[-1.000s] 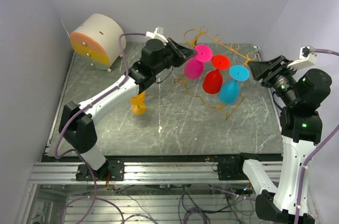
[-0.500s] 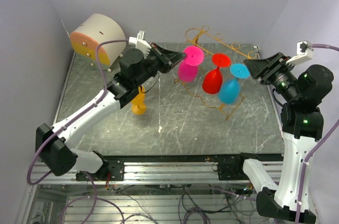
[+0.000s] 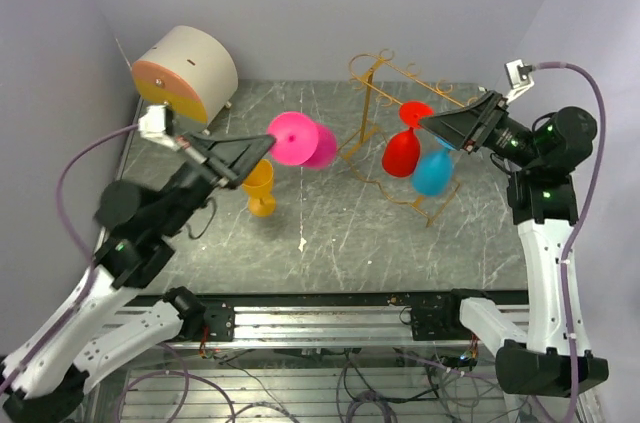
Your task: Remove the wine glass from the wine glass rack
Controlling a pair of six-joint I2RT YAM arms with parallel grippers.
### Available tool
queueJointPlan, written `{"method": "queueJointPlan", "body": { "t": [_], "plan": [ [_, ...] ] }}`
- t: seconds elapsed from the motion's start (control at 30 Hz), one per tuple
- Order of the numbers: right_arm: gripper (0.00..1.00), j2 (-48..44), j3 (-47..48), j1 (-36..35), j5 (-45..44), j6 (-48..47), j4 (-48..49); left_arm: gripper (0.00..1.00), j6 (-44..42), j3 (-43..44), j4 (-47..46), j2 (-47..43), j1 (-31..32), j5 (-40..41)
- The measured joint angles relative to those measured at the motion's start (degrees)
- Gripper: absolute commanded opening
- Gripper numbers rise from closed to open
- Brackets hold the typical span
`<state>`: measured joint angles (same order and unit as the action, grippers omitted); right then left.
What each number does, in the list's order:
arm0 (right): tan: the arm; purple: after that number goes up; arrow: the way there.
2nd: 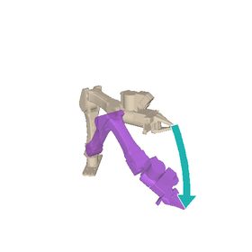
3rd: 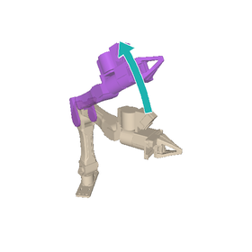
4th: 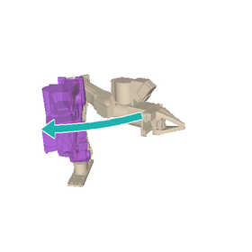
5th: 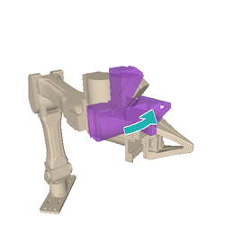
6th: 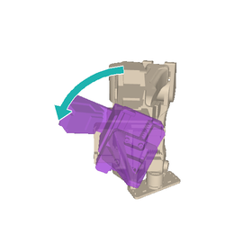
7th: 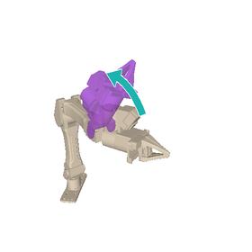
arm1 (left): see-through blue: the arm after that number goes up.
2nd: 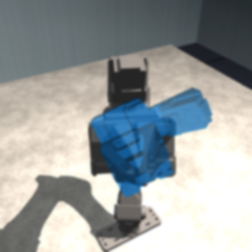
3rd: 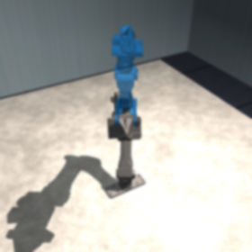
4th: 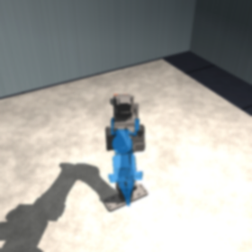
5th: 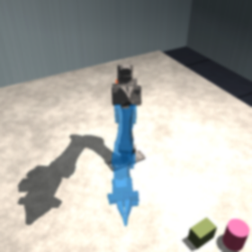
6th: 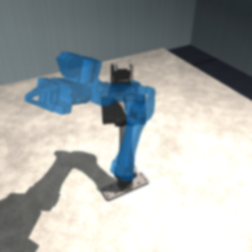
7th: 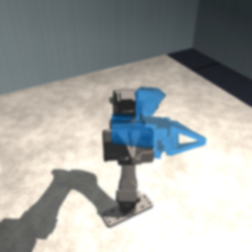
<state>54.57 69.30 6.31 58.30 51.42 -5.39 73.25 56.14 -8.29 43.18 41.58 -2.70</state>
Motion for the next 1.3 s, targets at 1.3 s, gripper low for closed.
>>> {"method": "queueJointPlan", "body": {
  "t": [1.3],
  "plan": [
    [0.62,28.5,6.9,-58.2,-6.3,7.2,38.1,0.07,-3.8,10.6,28.1,-30.1,-0.4,2.7]
  ]
}}
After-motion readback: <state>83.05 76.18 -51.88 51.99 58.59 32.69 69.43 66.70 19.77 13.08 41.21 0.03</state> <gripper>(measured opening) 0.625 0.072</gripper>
